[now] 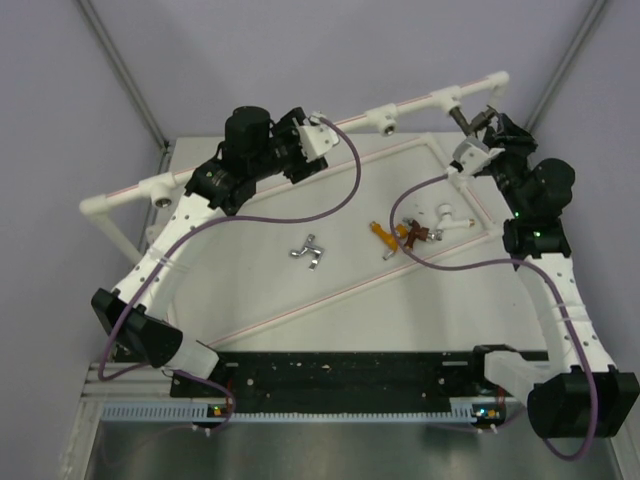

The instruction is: Install the water faucets

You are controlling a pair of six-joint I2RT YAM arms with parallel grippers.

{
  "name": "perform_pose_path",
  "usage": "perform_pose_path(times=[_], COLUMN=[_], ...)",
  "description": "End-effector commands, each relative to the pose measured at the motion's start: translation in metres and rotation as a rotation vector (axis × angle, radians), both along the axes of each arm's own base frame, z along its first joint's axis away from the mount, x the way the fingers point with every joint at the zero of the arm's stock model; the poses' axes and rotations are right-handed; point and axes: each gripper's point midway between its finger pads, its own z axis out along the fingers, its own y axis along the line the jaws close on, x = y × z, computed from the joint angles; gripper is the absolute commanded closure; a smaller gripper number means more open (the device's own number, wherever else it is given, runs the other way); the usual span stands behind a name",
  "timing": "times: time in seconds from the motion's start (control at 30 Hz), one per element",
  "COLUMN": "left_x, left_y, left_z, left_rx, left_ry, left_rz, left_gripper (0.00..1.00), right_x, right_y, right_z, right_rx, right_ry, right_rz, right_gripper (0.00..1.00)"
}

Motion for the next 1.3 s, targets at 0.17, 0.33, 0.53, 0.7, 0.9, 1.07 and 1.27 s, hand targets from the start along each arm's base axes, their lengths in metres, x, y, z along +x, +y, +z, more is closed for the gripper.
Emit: perform_pose_path(times=[0.17, 0.33, 0.53, 0.7, 0.9, 1.07, 1.27], left_x=[-0.004, -0.005, -0.005, -0.004, -0.001, 0.007, 0.022], left_y=[-0.010, -0.012, -0.011, -0.012, -0.010, -0.014, -0.024], left_z=[0.009, 0.009, 0.009, 0.010, 0.018, 0.015, 0.016], left_rx=[-0.039, -0.042, -0.040, -0.040, -0.051, -0.054, -0.081], left_ry=[-0.018, -0.015, -0.015, -0.017, -0.038, -0.041, -0.068], left_rz=[-0.041, -0.050, -0.045, -0.047, -0.032, -0.027, -0.029], left_gripper=[0.30, 0.30, 0.30, 0.30, 0.30, 0.30, 0.41], right_x=[0.022, 0.026, 0.020, 0.003, -0.030, -0.066, -0.133], right_y=[0.003, 0.006, -0.001, -0.001, -0.012, -0.027, -0.047], right_z=[-0.001, -0.038, -0.033, 0.020, 0.064, 0.073, 0.082], right_rx=[0.311, 0.526, 0.670, 0.695, 0.721, 0.765, 0.828], right_ry=[0.128, 0.271, 0.235, 0.105, -0.040, -0.140, -0.343], right_rz=[0.019, 0.042, 0.017, 0.068, 0.060, 0.015, -0.006], right_gripper=[0.82, 0.88, 0.73, 0.40, 0.01, 0.01, 0.01])
